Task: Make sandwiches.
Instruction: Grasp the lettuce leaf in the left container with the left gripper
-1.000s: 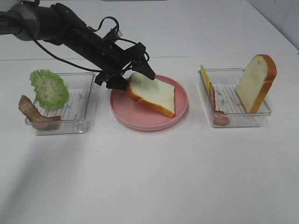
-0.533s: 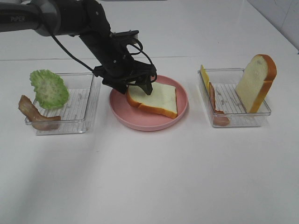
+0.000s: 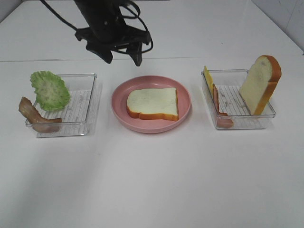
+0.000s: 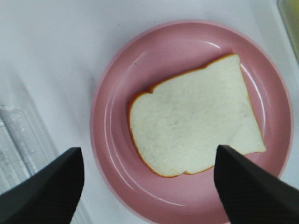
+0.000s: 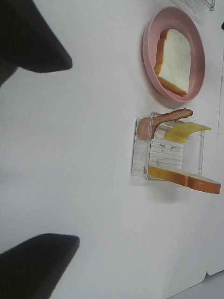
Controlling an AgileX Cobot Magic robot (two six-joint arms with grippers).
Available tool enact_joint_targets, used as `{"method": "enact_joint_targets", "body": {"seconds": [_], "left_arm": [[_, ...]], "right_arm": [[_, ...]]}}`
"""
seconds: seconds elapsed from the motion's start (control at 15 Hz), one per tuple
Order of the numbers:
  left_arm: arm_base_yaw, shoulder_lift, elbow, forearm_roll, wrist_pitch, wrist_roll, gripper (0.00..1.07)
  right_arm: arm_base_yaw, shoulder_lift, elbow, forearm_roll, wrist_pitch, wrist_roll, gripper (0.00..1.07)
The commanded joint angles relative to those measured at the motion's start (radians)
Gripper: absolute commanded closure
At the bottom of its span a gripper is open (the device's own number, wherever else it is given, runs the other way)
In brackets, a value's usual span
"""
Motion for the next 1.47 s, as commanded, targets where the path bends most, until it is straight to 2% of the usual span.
{"method": "enact_joint_targets", "body": {"seconds": [0.07, 0.2, 0.53, 0.87, 1.0, 1.2, 1.4, 1.47], "left_arm": [[0.059, -0.023, -0.139, 0.012, 0.195, -0.012, 0.33], [0.122, -0.029, -0.183, 0.012, 0.24, -0.031, 0.33], [0.27, -0.035, -0.183, 0.012, 0.24, -0.038, 0.33], [0.353, -0.035, -0.183, 0.02, 0.24, -0.04, 0.33], [0.385, -0.035, -0.183, 0.019, 0.24, -0.064, 0.33], [0.39, -0.045, -0.176, 0.019, 0.24, -0.063, 0.33], [0.395, -0.12, 0.004, 0.106, 0.24, -0.06, 0.33], [0.395, -0.135, 0.054, 0.109, 0.24, -0.061, 0.33]], "right_arm": [[-0.008, -0.016, 0.001, 0.002, -0.008, -0.014, 0.2], [-0.008, -0.016, 0.001, 0.002, -0.008, -0.014, 0.2], [-0.008, -0.016, 0.001, 0.002, -0.008, -0.014, 0.2], [-0.008, -0.016, 0.001, 0.002, -0.008, -0.014, 0.2], [-0.008, -0.016, 0.001, 0.002, -0.008, -0.014, 0.2], [-0.008, -0.016, 0.001, 0.002, -0.008, -0.014, 0.2], [-0.008, -0.016, 0.001, 0.002, -0.008, -0.014, 0.2], [-0.008, -0.016, 0.001, 0.002, -0.008, -0.014, 0.2]]}}
